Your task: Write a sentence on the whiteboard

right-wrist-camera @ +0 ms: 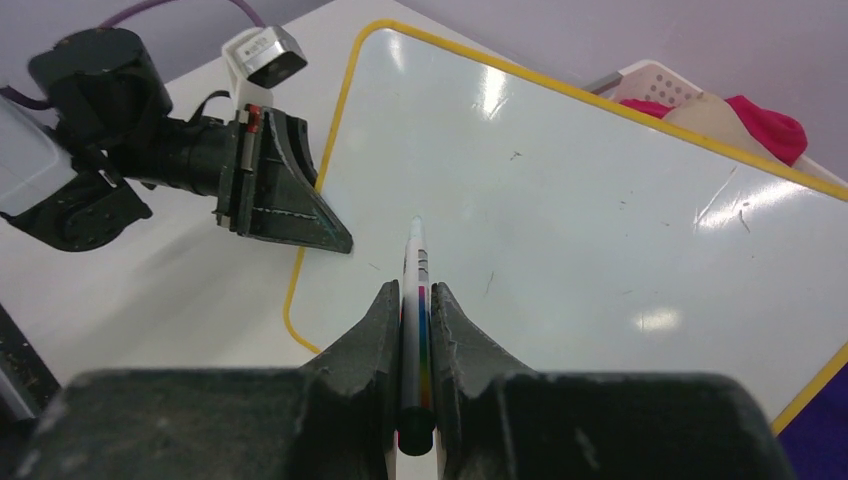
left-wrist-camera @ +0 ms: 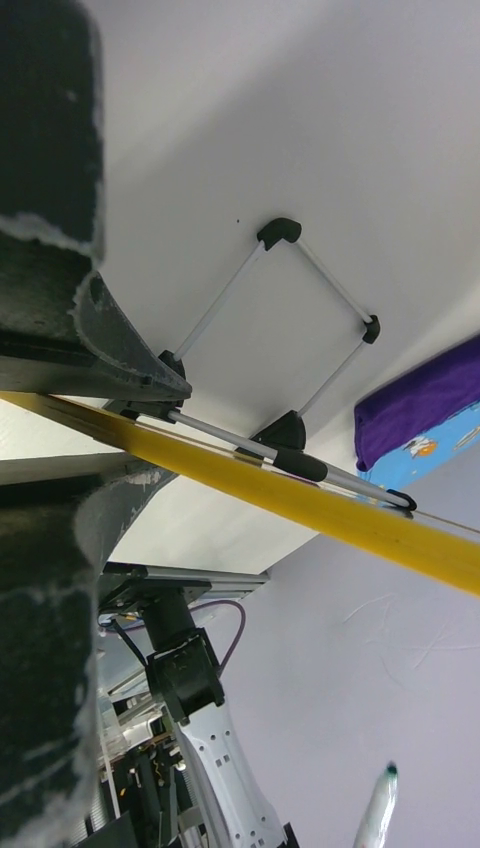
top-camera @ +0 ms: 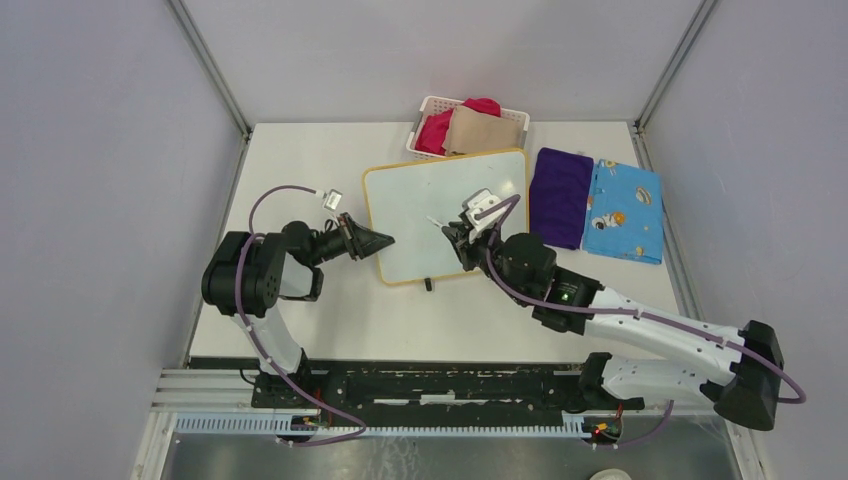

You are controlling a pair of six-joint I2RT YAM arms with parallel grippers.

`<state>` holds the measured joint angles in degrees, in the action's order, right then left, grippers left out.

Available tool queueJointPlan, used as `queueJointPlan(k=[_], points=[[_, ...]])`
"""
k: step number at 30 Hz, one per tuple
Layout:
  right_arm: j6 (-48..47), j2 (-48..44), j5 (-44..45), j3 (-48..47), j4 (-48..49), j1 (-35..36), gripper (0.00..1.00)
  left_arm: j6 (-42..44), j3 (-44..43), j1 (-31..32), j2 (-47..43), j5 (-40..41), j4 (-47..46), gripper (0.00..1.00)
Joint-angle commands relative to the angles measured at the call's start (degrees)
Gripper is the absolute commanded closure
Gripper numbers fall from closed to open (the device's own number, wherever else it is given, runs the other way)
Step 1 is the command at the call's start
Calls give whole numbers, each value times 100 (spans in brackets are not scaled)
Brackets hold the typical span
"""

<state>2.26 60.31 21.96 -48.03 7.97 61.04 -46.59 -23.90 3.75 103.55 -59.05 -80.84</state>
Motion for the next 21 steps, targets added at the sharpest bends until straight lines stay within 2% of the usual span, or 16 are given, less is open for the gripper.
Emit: queueJointPlan(k=[1, 7, 15, 17, 21], points=[[-100, 397, 530, -439, 454, 57, 100, 255, -86, 23, 29, -81, -63, 72], [-640, 1094, 1246, -879, 734, 424, 100, 277, -93, 21, 16, -76, -18, 73], [-798, 1578, 1433, -1175, 819, 540, 100, 299, -95, 21, -32, -100, 15, 74], [-805, 1518, 1296, -1109, 818, 542, 100, 253, -112, 21, -47, -140, 4, 70], [-759, 1280, 1127, -852, 841, 540, 100, -99, -108, 9, 5, -159, -520, 56]])
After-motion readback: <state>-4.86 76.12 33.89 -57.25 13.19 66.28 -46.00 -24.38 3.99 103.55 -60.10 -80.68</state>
